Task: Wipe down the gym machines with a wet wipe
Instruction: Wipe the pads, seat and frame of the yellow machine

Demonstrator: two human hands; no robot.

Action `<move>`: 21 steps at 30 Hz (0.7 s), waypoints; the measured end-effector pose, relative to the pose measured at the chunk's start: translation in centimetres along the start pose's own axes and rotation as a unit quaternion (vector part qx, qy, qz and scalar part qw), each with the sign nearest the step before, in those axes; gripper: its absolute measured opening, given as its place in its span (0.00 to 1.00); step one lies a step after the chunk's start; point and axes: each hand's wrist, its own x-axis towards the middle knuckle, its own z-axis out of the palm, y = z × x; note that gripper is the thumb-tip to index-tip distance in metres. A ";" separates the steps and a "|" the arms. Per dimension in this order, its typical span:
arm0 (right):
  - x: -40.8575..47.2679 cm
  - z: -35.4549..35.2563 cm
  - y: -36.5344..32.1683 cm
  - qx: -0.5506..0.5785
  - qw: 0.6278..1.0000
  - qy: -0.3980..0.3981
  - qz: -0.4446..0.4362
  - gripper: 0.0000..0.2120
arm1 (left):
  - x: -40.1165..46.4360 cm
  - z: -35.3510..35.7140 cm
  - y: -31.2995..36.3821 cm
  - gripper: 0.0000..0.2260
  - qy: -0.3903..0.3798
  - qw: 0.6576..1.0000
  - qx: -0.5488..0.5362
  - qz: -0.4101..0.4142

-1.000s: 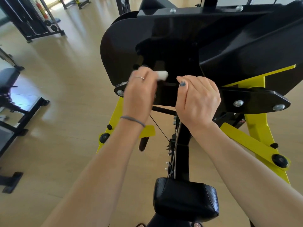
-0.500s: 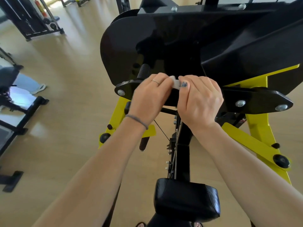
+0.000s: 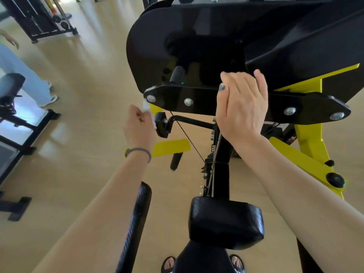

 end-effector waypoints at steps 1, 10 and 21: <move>-0.7 -0.6 -0.5 0.019 1.000 -0.017 -0.009 0.18 | -1.5 0.4 -0.6 0.08 -0.013 0.996 -0.045 -0.070; -10.9 0.1 -4.9 0.295 0.823 -0.384 0.298 0.18 | -8.9 1.5 -6.0 0.07 -0.150 0.908 -0.211 -0.328; -11.0 6.3 -5.0 0.312 0.718 -0.406 0.472 0.18 | -9.4 5.6 -9.7 0.05 -0.132 0.929 -0.073 -0.338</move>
